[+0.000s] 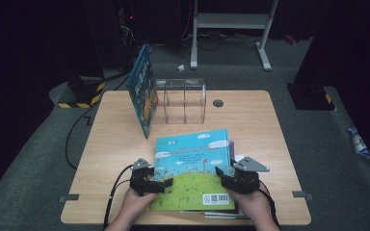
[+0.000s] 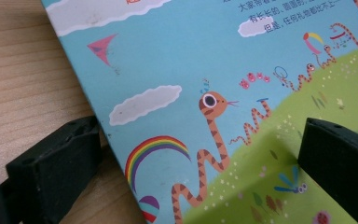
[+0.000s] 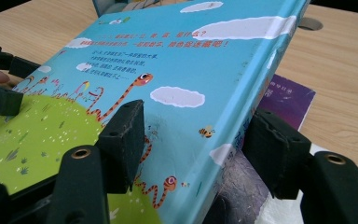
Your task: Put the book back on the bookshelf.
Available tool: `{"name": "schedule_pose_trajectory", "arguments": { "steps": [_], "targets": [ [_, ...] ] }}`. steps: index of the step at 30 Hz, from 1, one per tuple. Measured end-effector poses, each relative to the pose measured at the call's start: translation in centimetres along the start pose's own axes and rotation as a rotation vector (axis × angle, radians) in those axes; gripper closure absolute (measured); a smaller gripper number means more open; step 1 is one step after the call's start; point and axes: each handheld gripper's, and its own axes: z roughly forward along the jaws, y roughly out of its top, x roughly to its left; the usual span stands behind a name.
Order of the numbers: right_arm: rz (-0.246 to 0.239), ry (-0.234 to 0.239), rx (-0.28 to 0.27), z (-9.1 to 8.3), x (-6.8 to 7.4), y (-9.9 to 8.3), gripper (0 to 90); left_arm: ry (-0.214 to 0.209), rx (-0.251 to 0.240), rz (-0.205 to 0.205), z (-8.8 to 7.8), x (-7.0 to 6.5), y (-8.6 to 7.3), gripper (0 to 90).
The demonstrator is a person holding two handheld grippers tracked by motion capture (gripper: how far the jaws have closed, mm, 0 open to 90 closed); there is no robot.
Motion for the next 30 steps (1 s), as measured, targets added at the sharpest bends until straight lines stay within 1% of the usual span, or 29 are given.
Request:
{"name": "schedule_pose_trajectory", "arguments": {
  "steps": [1,2,3,4,5,6,7,9,11,16,21,23,24,28,29,30],
  "targets": [
    [-0.010,-0.002,-0.004,-0.06,0.02,0.04,39.0,-0.002,0.000,-0.002,-0.03,0.05,0.01,0.0],
    [-0.008,-0.002,-0.007,-0.13,0.13,0.09,39.0,-0.010,-0.003,-0.008,-0.04,0.07,0.00,0.0],
    [-0.008,-0.002,-0.007,-0.13,0.13,0.09,39.0,-0.010,-0.003,-0.008,-0.04,0.07,0.00,0.0],
    [-0.018,-0.004,-0.016,-0.24,0.24,0.17,39.0,-0.012,-0.001,-0.001,-0.08,0.18,0.03,0.0],
    [-0.018,-0.004,-0.016,-0.24,0.24,0.17,39.0,-0.017,0.000,-0.008,-0.10,0.20,0.03,0.0],
    [-0.030,-0.006,-0.024,-0.30,0.31,0.24,39.0,-0.025,-0.005,-0.013,-0.11,0.28,0.04,0.0],
    [-0.030,-0.006,-0.024,-0.30,0.31,0.24,39.0,-0.025,-0.005,-0.013,-0.11,0.28,0.04,0.0],
    [-0.046,-0.007,-0.035,-0.42,0.42,0.34,39.1,-0.035,-0.009,-0.019,-0.14,0.36,0.07,0.0],
    [-0.045,-0.009,-0.039,-0.47,0.50,0.35,39.0,-0.041,-0.011,-0.022,-0.13,0.40,0.07,0.0],
    [-0.059,-0.012,-0.053,-0.67,0.69,0.41,39.0,-0.057,-0.007,-0.025,-0.18,0.56,0.12,0.0],
    [-0.077,-0.016,-0.062,-0.83,0.83,0.54,39.0,-0.077,-0.010,-0.039,-0.16,0.67,0.17,0.0],
    [-0.080,-0.015,-0.067,-0.87,0.90,0.63,39.0,-0.078,-0.013,-0.036,-0.16,0.62,0.19,0.1],
    [-0.079,-0.015,-0.067,-0.87,0.92,0.66,39.0,-0.065,-0.018,-0.014,-0.27,0.32,0.29,0.6],
    [-0.079,-0.014,-0.070,-0.89,0.95,0.72,39.0,-0.054,-0.023,-0.011,-0.42,0.02,0.42,0.3],
    [-0.082,-0.017,-0.067,-0.94,0.97,0.77,39.0,-0.044,-0.032,0.002,-0.62,-0.26,0.59,0.4],
    [-0.079,-0.016,-0.065,-0.94,0.96,0.80,38.9,-0.044,-0.032,0.002,-0.62,-0.26,0.59,0.7]
  ]
}}
